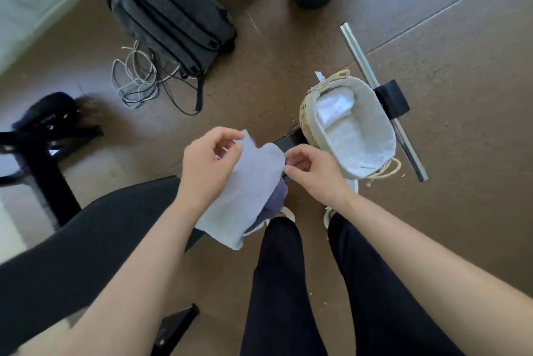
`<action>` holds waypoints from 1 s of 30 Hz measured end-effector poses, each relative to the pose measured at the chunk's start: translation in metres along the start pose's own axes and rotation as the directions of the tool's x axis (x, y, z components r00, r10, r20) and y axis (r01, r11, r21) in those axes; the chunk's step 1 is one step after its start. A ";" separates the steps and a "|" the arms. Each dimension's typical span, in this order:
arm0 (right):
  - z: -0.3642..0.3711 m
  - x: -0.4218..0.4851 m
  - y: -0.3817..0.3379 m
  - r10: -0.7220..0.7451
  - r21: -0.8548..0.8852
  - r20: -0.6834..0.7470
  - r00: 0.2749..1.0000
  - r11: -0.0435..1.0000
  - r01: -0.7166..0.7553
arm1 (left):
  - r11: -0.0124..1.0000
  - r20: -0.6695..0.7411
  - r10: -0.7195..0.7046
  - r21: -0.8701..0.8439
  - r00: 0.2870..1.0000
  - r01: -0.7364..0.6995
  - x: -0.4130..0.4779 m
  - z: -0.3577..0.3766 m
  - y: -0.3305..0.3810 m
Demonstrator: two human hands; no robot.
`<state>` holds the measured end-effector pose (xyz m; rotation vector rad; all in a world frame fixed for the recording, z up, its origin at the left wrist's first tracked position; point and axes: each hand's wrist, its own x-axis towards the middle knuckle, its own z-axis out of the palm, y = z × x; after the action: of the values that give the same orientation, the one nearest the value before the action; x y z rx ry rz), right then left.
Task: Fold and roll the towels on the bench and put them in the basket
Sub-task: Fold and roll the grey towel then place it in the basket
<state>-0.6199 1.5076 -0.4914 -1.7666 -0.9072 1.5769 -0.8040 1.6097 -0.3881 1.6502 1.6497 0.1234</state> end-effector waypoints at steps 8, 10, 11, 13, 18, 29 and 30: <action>0.034 -0.006 -0.036 -0.025 -0.353 0.377 0.926 0.920 0.169 | 0.985 -0.182 -0.156 0.048 0.971 0.168 -0.076 0.008 -0.083; 0.043 -0.006 -0.040 -0.024 -0.443 0.374 0.927 0.873 0.202 | 0.979 -0.206 -0.198 0.005 0.958 0.203 -0.084 0.011 -0.094; 0.046 -0.006 -0.043 -0.042 -0.482 0.356 0.934 0.848 0.222 | 0.977 -0.195 -0.208 0.001 0.959 0.212 -0.086 0.011 -0.098; 0.050 -0.010 -0.048 -0.068 -0.542 0.297 0.952 0.809 0.227 | 0.962 -0.136 -0.275 -0.050 0.952 0.270 -0.085 0.007 -0.106; 0.055 -0.030 -0.063 -0.047 -0.612 0.211 0.976 0.773 0.169 | 0.966 -0.042 -0.256 -0.056 0.966 0.254 -0.081 -0.021 -0.122; 0.112 -0.092 -0.125 0.434 -0.086 -0.008 0.901 0.897 -0.433 | 0.918 0.249 0.126 -0.396 0.960 -0.017 -0.136 -0.053 -0.091; 0.118 -0.097 -0.129 0.455 -0.063 -0.014 0.890 0.888 -0.455 | 0.913 0.239 0.144 -0.406 0.960 -0.037 -0.142 -0.054 -0.087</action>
<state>-0.7563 1.5043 -0.3448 -2.1382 -0.5675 1.8483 -0.9263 1.4952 -0.3371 1.3632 1.2476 0.2573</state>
